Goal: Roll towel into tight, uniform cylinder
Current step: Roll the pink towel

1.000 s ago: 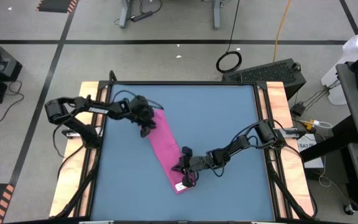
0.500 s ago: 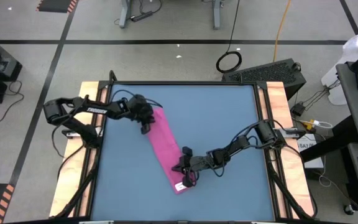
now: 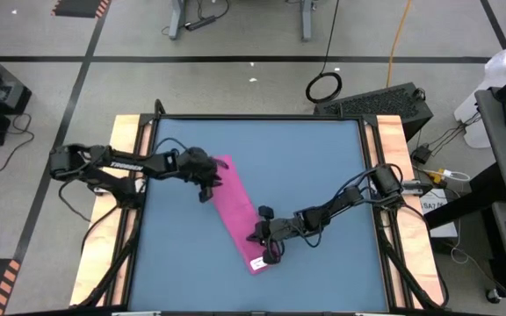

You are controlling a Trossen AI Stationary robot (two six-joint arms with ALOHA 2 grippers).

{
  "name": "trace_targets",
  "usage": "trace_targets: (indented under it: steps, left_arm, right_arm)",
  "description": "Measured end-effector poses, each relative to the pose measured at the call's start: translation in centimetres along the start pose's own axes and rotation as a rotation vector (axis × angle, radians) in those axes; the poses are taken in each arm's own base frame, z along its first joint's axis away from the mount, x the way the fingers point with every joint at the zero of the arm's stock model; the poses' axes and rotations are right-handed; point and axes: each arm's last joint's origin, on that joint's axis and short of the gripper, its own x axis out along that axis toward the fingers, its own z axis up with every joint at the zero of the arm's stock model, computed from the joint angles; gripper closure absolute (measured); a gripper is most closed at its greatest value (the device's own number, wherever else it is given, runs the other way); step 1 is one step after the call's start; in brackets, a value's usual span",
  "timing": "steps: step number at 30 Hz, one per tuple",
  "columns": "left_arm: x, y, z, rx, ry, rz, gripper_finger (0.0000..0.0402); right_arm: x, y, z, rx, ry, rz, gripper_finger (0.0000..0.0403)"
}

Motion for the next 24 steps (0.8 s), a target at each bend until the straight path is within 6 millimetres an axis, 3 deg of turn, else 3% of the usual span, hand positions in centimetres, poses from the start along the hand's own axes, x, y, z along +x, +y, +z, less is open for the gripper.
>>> trace_targets:
  steps: [6,11,16,24]
  left_arm:
    - [0.6,-2.2,-2.5,-0.070,-0.058,0.068,0.0302]
    - [0.6,-2.5,-4.4,-0.128,-0.068,0.192,0.0302]
    - [0.4,-1.5,-5.1,-0.125,-0.071,0.357,0.0302]
    - [0.4,1.0,-5.0,-0.165,-0.057,0.402,0.0302]
  right_arm:
    - [0.0,0.4,-0.3,-0.030,0.018,0.023,0.0403]
    - [0.5,0.8,-1.4,-0.012,0.036,0.020,0.0403]
    - [1.2,0.7,-2.2,0.072,0.036,-0.027,0.0402]
    - [1.2,1.1,-2.5,0.116,0.019,-0.075,0.0403]
